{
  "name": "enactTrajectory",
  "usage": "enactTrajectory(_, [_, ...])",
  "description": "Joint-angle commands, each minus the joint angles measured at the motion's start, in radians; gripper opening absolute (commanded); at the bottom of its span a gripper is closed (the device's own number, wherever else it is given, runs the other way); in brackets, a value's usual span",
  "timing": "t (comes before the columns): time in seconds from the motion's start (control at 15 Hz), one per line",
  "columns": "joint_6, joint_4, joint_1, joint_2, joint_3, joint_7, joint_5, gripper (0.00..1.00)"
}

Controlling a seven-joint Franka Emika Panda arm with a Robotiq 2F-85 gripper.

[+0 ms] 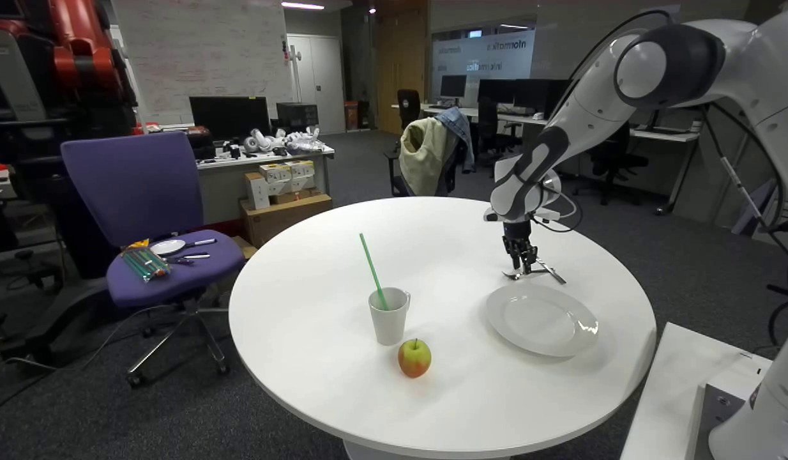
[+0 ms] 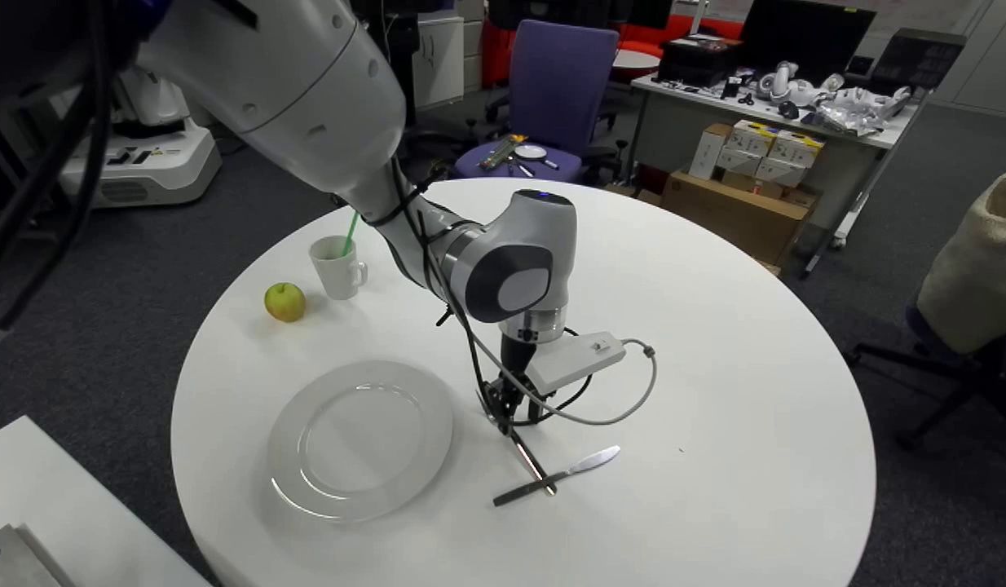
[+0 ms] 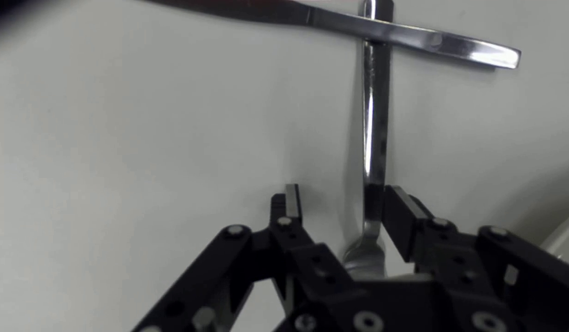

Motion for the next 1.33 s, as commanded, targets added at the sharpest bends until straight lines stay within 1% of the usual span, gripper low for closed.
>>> enactTrajectory(0.0, [-0.006, 0.021, -0.014, -0.009, 0.007, 0.017, 0.031, 0.23])
enactTrajectory(0.07, [-0.006, 0.022, -0.018, -0.012, 0.01, 0.017, 0.039, 0.28])
enactTrajectory(0.13, [-0.005, 0.022, -0.02, -0.016, 0.011, 0.018, 0.047, 0.59])
enactTrajectory(0.2, [-0.004, 0.019, -0.023, -0.021, 0.013, 0.016, 0.057, 0.55])
enactTrajectory(0.27, [-0.004, 0.022, -0.024, -0.021, 0.013, 0.017, 0.064, 0.57])
enactTrajectory(0.33, [-0.003, 0.025, -0.025, -0.02, 0.012, 0.018, 0.07, 0.62])
enactTrajectory(0.4, [-0.005, 0.027, -0.026, -0.02, 0.012, 0.019, 0.075, 0.21])
enactTrajectory(0.47, [-0.004, 0.027, -0.027, -0.019, 0.012, 0.018, 0.079, 0.25])
enactTrajectory(0.53, [-0.005, 0.028, -0.028, -0.02, 0.012, 0.019, 0.084, 0.25])
enactTrajectory(0.73, [-0.01, 0.031, -0.033, -0.021, 0.013, 0.021, 0.105, 0.04])
enactTrajectory(0.8, [-0.012, 0.032, -0.035, -0.022, 0.014, 0.022, 0.112, 0.0])
enactTrajectory(0.87, [-0.011, 0.032, -0.037, -0.023, 0.015, 0.023, 0.117, 0.0])
enactTrajectory(0.93, [-0.002, 0.03, -0.037, -0.024, 0.013, 0.026, 0.12, 0.23])
enactTrajectory(1.0, [-0.004, 0.028, -0.038, -0.027, 0.012, 0.029, 0.124, 0.26])
enactTrajectory(1.07, [-0.007, 0.028, -0.04, -0.029, 0.014, 0.03, 0.13, 0.27])
enactTrajectory(1.27, [-0.002, 0.02, -0.042, -0.035, 0.011, 0.042, 0.14, 0.47])
